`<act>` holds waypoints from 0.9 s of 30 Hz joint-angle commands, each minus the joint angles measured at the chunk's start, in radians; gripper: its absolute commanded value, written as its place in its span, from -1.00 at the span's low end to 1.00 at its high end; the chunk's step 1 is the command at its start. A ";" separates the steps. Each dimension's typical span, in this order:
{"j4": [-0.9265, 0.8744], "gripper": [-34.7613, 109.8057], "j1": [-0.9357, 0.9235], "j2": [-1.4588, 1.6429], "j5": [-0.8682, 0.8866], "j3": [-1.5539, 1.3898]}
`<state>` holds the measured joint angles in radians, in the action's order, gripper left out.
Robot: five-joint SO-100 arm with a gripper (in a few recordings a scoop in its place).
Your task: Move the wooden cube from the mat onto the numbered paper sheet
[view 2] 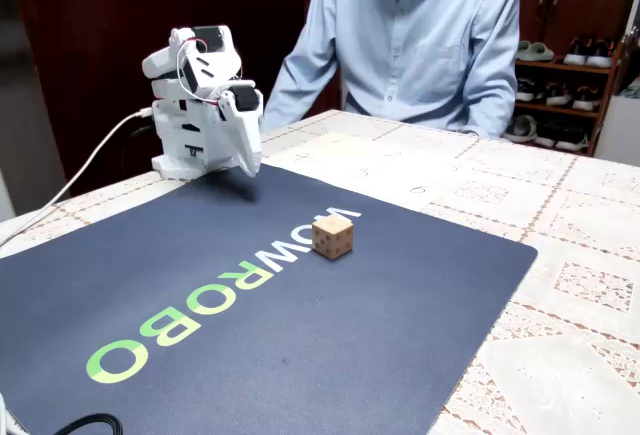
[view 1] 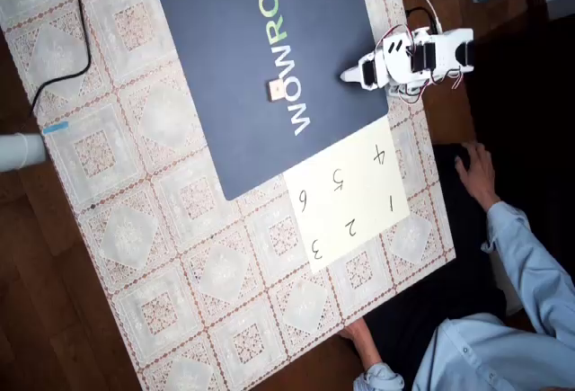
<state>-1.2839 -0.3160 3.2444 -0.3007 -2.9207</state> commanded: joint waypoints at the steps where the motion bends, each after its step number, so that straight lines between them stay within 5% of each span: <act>1: 0.012 -0.52 -0.011 -0.008 -0.002 0.006; 11: 0.233 -0.44 -0.132 -0.761 0.184 0.537; 20: 0.117 -0.18 -0.118 -1.448 0.324 1.106; 27: 0.175 -0.17 -0.130 -1.660 0.350 1.233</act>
<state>-1.1183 -0.4249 1.6045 0.0399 -1.7457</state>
